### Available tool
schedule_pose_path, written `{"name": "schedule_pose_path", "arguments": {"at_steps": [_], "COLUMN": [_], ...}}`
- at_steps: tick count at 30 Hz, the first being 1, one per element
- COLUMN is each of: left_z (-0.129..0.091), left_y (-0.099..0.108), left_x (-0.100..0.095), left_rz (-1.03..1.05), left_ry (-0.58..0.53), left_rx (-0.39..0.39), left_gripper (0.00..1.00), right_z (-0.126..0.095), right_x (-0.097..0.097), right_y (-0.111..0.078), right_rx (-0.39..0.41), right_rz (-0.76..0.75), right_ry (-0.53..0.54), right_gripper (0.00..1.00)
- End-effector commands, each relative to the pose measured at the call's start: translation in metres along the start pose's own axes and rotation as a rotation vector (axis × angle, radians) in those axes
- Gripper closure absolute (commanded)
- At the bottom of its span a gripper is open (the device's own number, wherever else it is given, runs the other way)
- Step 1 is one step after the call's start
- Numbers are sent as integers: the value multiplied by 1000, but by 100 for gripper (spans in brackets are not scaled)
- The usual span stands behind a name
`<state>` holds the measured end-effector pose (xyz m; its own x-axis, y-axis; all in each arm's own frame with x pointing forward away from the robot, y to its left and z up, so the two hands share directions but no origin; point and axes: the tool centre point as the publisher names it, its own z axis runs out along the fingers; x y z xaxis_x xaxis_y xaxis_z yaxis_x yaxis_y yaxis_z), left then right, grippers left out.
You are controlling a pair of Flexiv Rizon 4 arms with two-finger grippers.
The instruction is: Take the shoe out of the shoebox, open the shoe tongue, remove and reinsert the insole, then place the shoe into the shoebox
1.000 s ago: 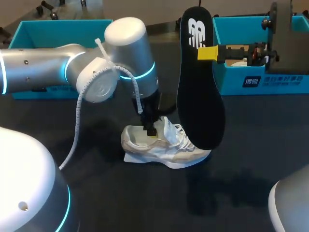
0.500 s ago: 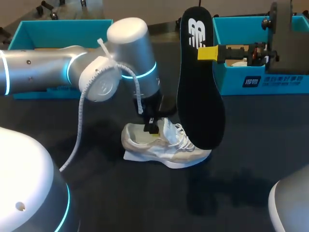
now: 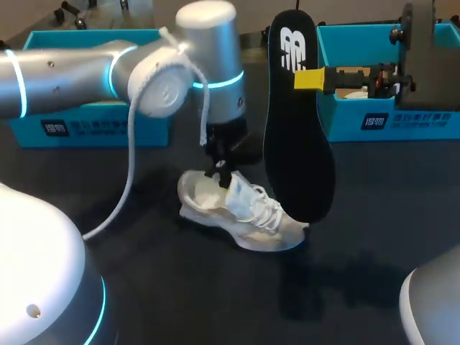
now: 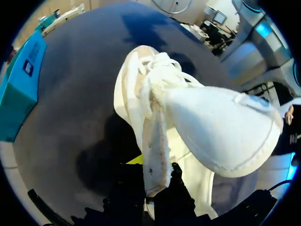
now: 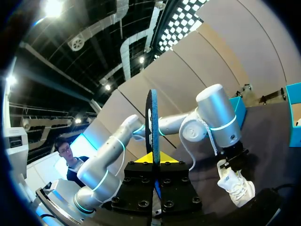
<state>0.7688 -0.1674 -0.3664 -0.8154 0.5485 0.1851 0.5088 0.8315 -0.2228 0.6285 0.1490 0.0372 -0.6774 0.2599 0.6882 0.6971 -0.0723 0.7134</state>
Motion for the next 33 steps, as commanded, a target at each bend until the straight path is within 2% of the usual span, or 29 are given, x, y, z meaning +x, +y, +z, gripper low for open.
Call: {"name": "schedule_pose_path", "arguments": {"at_steps": [1, 5, 9, 11, 14, 15, 27, 28, 29, 33], "left_z": [-14, -19, -23, -25, -28, -30, -30, -26, -24, -22], "left_y": [-3, -7, -12, -14, -16, -17, -17, -19, -20, -24], "left_x": [-9, -5, -3, 0, 6, 7, 7, 7, 7, 7], "left_rz": [130, 340, 506, 625, 753, 746, 746, 778, 768, 809], "left_ry": [151, 212, 222, 212, 137, 107, 107, 157, 152, 188], "left_rx": [-31, -68, -108, -141, -214, -218, -218, -232, -201, -257], "left_gripper": [100, 100, 100, 100, 100, 100, 100, 100, 100, 100], "right_z": [2, 2, 2, 2, 2, 2, 2, 2, 2, 2], "right_x": [8, 8, 8, 8, 8, 8, 8, 8, 8, 8], "right_y": [-6, -6, -6, -6, -6, -6, -6, -6, -6, -6], "right_rx": [-15, -15, -15, -15, -15, -15, -15, -15, -15, -15], "right_rz": [1, 1, 1, 1, 1, 1, 1, 1, 1, 1], "right_ry": [-10, -10, -10, -10, -10, -10, -10, -10, -10, -10], "right_gripper": [100, 100, 100, 100, 100, 100, 100, 100, 100, 100]}}
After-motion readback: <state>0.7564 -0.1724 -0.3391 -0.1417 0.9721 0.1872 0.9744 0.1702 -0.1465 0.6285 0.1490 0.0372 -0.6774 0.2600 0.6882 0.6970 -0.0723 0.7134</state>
